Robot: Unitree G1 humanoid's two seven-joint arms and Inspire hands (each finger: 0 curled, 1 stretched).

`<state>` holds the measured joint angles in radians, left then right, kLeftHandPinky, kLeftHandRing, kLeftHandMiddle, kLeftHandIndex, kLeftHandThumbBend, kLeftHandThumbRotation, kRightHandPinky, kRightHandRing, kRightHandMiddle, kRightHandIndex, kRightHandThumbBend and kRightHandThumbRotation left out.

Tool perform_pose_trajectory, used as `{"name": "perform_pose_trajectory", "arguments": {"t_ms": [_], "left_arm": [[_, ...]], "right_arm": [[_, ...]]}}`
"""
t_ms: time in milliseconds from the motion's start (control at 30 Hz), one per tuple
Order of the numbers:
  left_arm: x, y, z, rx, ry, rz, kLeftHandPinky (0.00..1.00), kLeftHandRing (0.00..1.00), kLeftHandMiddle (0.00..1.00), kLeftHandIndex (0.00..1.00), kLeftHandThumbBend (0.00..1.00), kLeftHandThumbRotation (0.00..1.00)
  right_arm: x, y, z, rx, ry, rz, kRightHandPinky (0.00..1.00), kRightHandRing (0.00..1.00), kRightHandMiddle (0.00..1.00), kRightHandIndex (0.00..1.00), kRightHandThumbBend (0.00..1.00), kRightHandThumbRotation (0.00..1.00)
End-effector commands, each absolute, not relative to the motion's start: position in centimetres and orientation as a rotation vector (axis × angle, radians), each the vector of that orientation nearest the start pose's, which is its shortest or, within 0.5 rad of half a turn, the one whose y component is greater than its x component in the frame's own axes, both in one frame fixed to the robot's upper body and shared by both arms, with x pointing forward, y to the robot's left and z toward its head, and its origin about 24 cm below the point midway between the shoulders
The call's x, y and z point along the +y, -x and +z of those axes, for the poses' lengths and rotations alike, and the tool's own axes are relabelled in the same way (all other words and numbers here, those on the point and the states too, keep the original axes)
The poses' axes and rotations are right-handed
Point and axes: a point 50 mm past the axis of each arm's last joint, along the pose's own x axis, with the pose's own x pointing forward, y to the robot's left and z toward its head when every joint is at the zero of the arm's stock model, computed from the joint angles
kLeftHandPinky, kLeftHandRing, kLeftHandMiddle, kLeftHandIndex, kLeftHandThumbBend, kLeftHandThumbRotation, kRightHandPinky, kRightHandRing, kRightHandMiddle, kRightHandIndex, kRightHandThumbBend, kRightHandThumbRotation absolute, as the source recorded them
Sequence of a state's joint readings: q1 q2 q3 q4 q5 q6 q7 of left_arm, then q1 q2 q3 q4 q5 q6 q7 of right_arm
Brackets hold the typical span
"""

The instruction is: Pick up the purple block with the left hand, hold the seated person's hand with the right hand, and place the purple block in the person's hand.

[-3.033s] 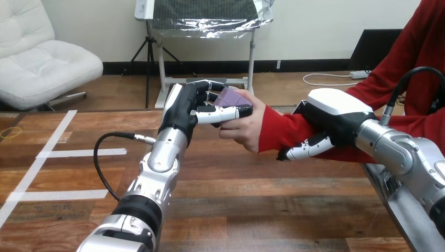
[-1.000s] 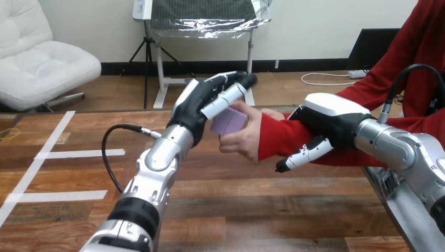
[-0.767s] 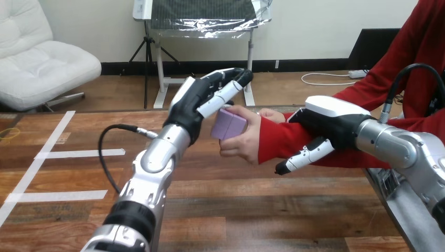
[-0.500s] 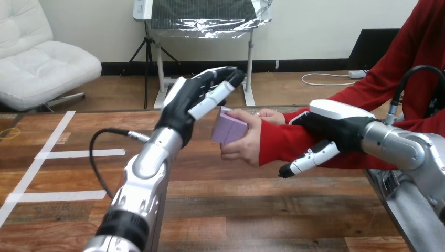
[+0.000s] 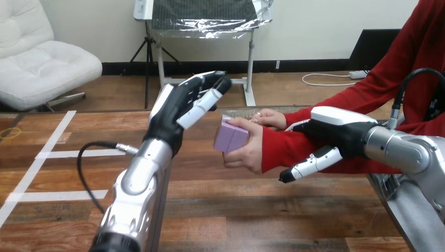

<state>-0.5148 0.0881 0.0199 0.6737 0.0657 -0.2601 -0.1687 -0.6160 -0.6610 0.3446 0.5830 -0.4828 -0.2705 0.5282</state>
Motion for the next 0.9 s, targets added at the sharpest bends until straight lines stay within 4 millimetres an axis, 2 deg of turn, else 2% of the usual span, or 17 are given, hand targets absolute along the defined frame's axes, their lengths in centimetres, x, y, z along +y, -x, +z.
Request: {"name": "perform_pose_trajectory", "arguments": {"t_ms": [0, 400, 867], "left_arm": [[14.3, -34.1, 7.7, -0.169, -0.162, -0.223, 0.73, 0.80, 0.80, 0.75, 0.59, 0.68], [15.1, -32.4, 7.1, -0.162, -0.151, -0.207, 0.73, 0.81, 0.82, 0.75, 0.58, 0.67], [15.6, -30.4, 6.9, -0.185, -0.127, -0.203, 0.74, 0.82, 0.83, 0.77, 0.62, 0.64]], "right_arm": [[-21.3, -34.5, 11.4, 0.071, 1.291, 0.660, 0.74, 0.86, 0.87, 0.88, 1.00, 0.67], [-21.7, -34.4, 11.4, 0.115, 1.293, 0.638, 0.74, 0.88, 0.90, 0.91, 1.00, 0.72], [-21.9, -34.1, 11.4, 0.058, 1.276, 0.552, 0.73, 0.88, 0.90, 0.91, 1.00, 0.87]]}}
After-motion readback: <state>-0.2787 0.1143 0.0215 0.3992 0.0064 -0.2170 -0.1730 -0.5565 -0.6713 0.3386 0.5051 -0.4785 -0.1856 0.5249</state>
